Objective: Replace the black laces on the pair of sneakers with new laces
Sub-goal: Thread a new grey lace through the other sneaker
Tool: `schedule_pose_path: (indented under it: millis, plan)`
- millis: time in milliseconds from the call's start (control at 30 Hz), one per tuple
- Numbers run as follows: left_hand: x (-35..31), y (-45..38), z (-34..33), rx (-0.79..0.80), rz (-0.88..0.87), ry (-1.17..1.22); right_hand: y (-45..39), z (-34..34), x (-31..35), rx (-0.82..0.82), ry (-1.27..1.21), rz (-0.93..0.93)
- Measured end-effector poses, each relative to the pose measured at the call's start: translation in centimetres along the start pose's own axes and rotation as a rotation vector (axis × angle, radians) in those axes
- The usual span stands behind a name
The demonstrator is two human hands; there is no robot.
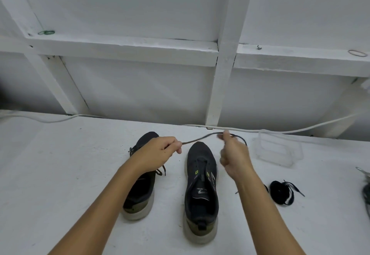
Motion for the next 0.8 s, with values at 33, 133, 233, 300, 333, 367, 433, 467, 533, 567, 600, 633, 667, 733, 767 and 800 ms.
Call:
schedule_pose_path:
  millis: [33, 133, 233, 300, 333, 367, 433, 467, 533, 567, 600, 633, 667, 733, 767, 800]
  plan:
    - [-0.3, -0.1, -0.1, 0.000, -0.010, 0.002, 0.5, -1.4, -0.5, 0.097, 0.069, -0.037]
    - [-1.9, -0.9, -1.1, 0.032, -0.069, -0.014, 2.7, -6.2, -1.9, 0.338, 0.191, -0.055]
    - [-2.2, -1.2, -1.7, 0.064, -0.063, -0.016, 1.9, -5.6, -0.8, 0.217, 0.145, 0.032]
    - [-1.0, -1.0, -1.7, 0.085, -0.025, 0.027, 1.1, -3.7, 0.5, 0.119, 0.093, 0.057]
    - [-0.4, -0.8, -1.6, 0.096, -0.012, 0.047, 0.7, -3.0, 1.0, 0.102, 0.089, 0.064]
    - [0.0, -0.6, -1.7, 0.112, -0.007, 0.066, 0.3, -2.6, 1.3, 0.096, 0.106, 0.066]
    - [0.5, -0.5, -1.9, 0.149, -0.010, 0.121, -0.4, -2.3, 1.5, 0.106, 0.179, 0.047]
    - [0.7, -0.7, -2.1, 0.162, 0.003, 0.163, -0.7, -2.3, 1.5, 0.112, 0.226, 0.026]
    - [1.4, -1.2, -2.3, 0.146, 0.076, 0.271, -1.1, -2.1, 1.2, 0.140, 0.370, -0.048]
    - [1.9, -1.5, -2.3, 0.114, 0.121, 0.338, -1.3, -1.9, 0.9, 0.160, 0.468, -0.098]
    - [2.5, -1.8, -2.3, 0.074, 0.162, 0.415, -1.2, -1.5, 0.6, 0.171, 0.585, -0.137]
    - [3.0, -2.0, -2.4, 0.035, 0.194, 0.499, -0.9, -1.1, 0.4, 0.163, 0.719, -0.157]
    - [3.4, -2.3, -2.7, -0.003, 0.214, 0.584, -0.7, -0.6, 0.3, 0.140, 0.859, -0.155]
    - [4.0, -2.5, -3.3, -0.098, 0.244, 0.696, -0.6, 0.3, 0.0, 0.082, 1.065, -0.121]
    - [4.4, -2.6, -3.6, -0.150, 0.273, 0.729, -0.2, 0.6, -0.3, 0.052, 1.081, -0.118]
    - [4.7, -2.7, -4.2, -0.192, 0.304, 0.781, 0.3, 0.7, -0.5, 0.022, 1.057, -0.122]
Point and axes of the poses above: each hand's wrist, its own y-axis away from the middle knuckle, its own z-axis out of the back of the hand, x = y × z, the point moved 8 cm from there along -y, towards the middle knuckle, and after that the axes turned 12 degrees about x, right-handed, at the moved point
